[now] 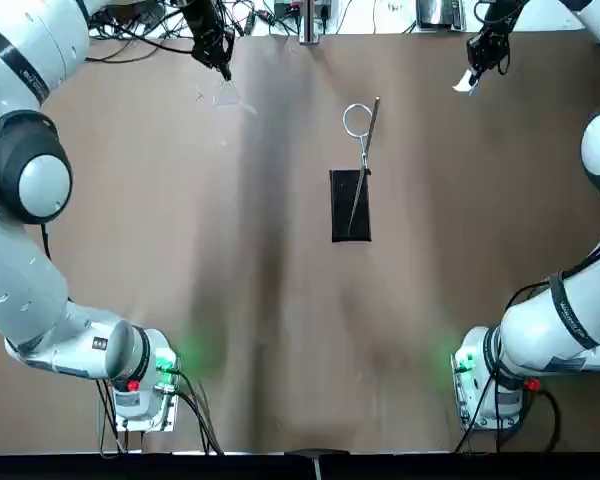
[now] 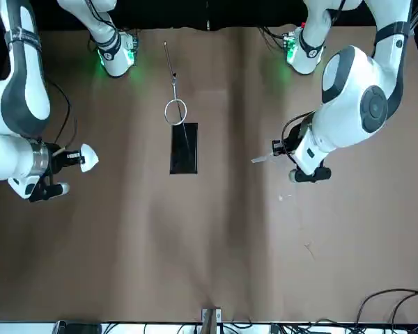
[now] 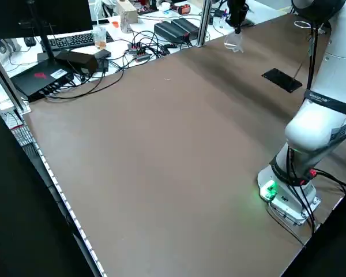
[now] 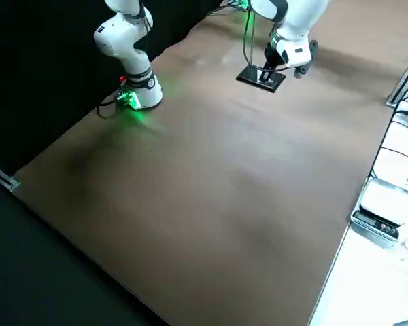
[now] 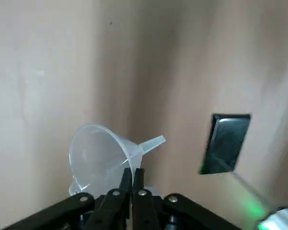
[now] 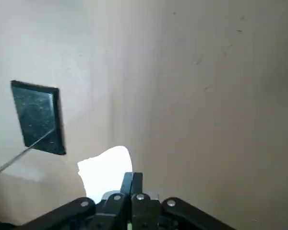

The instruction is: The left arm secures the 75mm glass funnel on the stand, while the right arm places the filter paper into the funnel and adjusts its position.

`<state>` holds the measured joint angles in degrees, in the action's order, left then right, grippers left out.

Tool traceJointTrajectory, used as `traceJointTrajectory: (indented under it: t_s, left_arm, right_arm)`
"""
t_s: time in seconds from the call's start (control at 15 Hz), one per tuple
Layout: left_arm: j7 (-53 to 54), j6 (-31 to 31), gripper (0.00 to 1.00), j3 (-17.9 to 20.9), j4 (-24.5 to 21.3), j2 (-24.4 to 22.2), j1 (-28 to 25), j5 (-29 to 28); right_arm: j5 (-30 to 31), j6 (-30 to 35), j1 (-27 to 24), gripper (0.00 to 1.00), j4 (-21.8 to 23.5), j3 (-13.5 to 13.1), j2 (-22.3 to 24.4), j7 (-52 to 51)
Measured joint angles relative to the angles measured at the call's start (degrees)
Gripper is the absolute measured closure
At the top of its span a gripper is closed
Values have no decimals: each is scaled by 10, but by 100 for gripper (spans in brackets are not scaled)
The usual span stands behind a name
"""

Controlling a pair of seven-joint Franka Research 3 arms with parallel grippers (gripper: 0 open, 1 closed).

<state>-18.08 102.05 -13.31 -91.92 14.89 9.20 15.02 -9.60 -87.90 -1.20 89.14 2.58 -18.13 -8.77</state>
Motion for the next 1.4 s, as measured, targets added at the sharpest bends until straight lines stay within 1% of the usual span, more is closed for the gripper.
traceJointTrajectory:
  t_s: [0.13,0.47,0.6,0.8,0.87,1.0,1.07,1.27,1.4]
  left_arm:
    - [97,0,96,-10,1,0,0,-31]
    - [277,2,97,-16,2,0,-2,-42]
    - [312,14,97,-17,5,0,-1,-42]
    - [327,23,97,-22,7,1,3,-42]
    - [336,23,97,-24,8,2,3,-40]
    - [384,24,97,-29,8,9,0,-3]
    - [445,28,97,-35,14,16,1,18]
    - [532,29,97,-48,34,19,4,24]
    - [606,40,97,-61,40,19,4,24]
  right_arm:
    - [-6,2,2,99,-2,1,3,15]
    - [-16,11,13,99,-3,3,4,56]
    - [-18,25,21,99,-8,4,4,62]
    - [-34,57,27,99,-33,4,5,71]
    - [-48,69,26,99,-40,3,6,71]
    - [-69,93,19,99,-51,1,10,71]
    - [-75,107,15,99,-61,0,16,71]
    - [-78,110,14,99,-63,1,18,70]
    - [-78,110,14,99,-63,1,18,63]
